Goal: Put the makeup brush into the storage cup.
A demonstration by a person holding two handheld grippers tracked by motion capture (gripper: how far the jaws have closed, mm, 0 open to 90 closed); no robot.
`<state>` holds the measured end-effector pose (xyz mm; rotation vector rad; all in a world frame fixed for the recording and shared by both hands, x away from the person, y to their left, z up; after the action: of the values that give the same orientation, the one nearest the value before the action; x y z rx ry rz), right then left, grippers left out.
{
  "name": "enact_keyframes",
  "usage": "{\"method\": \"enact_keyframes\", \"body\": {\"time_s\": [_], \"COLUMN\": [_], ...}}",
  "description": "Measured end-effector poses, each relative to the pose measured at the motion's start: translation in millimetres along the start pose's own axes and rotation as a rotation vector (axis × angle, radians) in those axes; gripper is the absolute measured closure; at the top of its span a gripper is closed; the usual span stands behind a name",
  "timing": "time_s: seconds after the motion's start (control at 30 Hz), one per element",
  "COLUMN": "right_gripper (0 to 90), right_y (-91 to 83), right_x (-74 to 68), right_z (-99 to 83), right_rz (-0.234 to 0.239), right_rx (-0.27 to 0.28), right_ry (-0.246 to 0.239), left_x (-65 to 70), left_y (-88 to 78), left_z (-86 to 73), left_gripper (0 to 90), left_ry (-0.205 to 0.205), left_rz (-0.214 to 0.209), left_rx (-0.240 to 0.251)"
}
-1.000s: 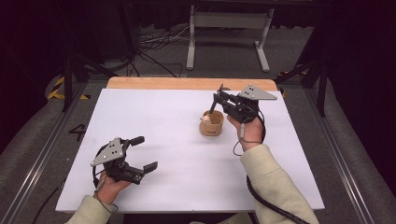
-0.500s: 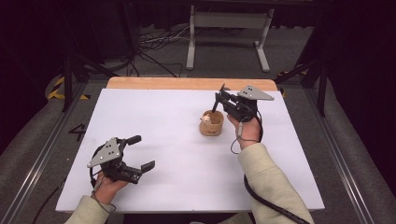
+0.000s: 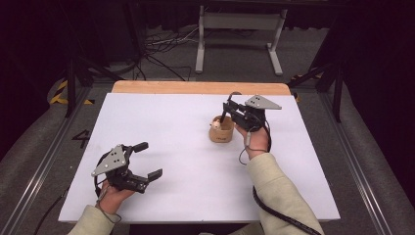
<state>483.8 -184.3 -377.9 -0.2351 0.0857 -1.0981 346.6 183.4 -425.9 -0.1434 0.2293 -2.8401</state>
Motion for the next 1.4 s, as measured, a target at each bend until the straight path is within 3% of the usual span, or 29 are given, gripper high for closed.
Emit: {"method": "enact_keyframes", "body": {"time_s": [0.77, 0.9, 1.03, 1.27, 1.4], "right_gripper": [74.7, 55.0, 33.5, 16.9, 13.0], "right_y": [7.5, 7.1, 3.7, -5.4, -13.0], "right_x": [-3.7, -1.3, 3.3, 10.2, 12.5], "right_z": [-16.5, -15.0, -10.7, -5.1, -1.1], "right_rz": [0.020, 0.016, -0.024, -0.045, -0.039], "right_rx": [-0.048, -0.051, -0.042, -0.017, 0.000], "right_ry": [0.009, 0.034, 0.043, 0.021, 0.013], "left_x": [-1.1, -1.3, -1.5, -2.0, -1.1], "left_y": [-0.7, -0.8, -0.9, -3.6, -6.6], "left_z": [-0.6, -0.6, -0.7, -2.0, -2.8], "left_gripper": [0.1, 0.2, 0.2, 0.2, 0.2], "left_ry": [-0.006, -0.005, -0.007, -0.011, -0.008], "left_rz": [0.003, 0.004, 0.004, 0.005, 0.013], "left_rx": [0.002, 0.004, 0.004, -0.005, -0.004]}}
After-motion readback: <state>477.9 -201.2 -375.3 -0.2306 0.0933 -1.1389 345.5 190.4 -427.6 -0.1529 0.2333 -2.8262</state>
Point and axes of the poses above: each handheld gripper's, and its own axes: y roughly forward along the jaws, z roughly out of its top, x roughly to its right, the point moved 2 cm from there along y, roughly forward along the jaws, and after that the axes turned 13 degrees about -z, right-handed, at the moved point
